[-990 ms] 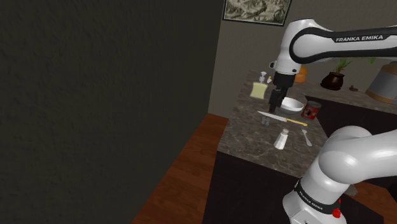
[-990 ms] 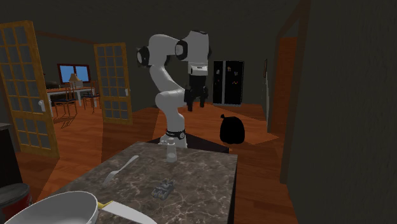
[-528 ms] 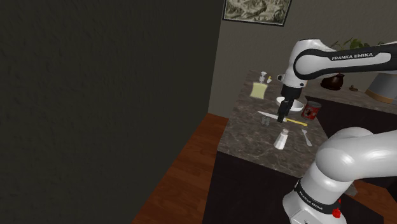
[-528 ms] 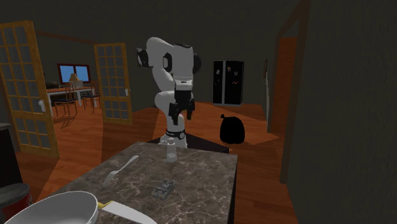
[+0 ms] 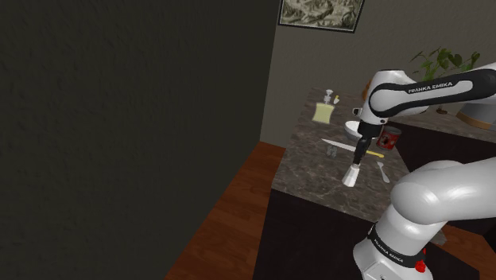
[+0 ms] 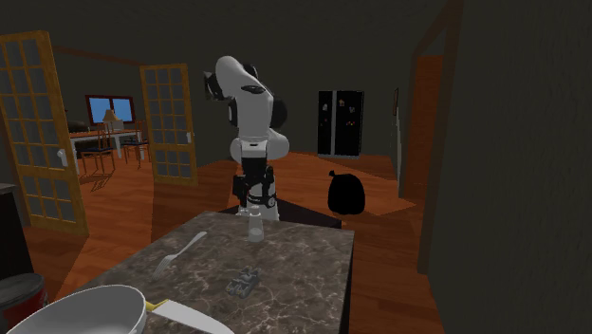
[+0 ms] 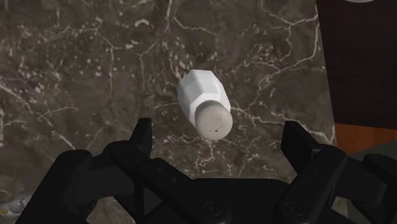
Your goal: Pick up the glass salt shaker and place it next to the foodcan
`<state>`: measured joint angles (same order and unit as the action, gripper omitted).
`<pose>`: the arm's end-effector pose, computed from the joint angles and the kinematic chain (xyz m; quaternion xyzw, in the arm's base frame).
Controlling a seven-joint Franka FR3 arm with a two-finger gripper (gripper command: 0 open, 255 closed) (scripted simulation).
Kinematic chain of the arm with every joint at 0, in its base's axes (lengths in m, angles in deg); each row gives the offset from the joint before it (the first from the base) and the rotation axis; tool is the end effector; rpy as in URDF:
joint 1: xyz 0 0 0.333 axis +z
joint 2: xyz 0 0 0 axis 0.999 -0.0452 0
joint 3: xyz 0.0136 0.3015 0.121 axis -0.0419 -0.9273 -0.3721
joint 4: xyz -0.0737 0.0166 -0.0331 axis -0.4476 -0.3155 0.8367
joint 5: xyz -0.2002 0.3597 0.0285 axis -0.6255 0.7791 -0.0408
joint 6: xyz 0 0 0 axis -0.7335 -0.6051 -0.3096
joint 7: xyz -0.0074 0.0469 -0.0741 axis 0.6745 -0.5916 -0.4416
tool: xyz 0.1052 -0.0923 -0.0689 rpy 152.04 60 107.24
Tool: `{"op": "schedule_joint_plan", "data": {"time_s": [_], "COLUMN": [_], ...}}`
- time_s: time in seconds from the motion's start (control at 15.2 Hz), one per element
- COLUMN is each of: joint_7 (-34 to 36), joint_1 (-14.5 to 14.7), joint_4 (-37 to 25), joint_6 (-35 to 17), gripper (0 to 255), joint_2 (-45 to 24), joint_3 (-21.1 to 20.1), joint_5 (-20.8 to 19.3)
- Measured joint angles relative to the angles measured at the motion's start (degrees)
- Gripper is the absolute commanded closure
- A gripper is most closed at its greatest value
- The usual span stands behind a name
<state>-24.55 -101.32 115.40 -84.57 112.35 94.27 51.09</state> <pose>0.2273 -0.2149 0.3148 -0.9976 -0.0500 0.0426 0.0203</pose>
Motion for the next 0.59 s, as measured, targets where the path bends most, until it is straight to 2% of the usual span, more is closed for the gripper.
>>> {"op": "schedule_joint_plan", "data": {"time_s": [0.33, 0.59], "joint_7": [-0.1, -0.1], "joint_1": [-0.3, -0.4], "joint_4": [2.2, 2.6], "joint_6": [-4.8, -5.7], "gripper": [0, 0], "joint_2": [-2.5, -3.1], "joint_3": [1.8, 2.1], "joint_5": [-1.5, -1.8]}}
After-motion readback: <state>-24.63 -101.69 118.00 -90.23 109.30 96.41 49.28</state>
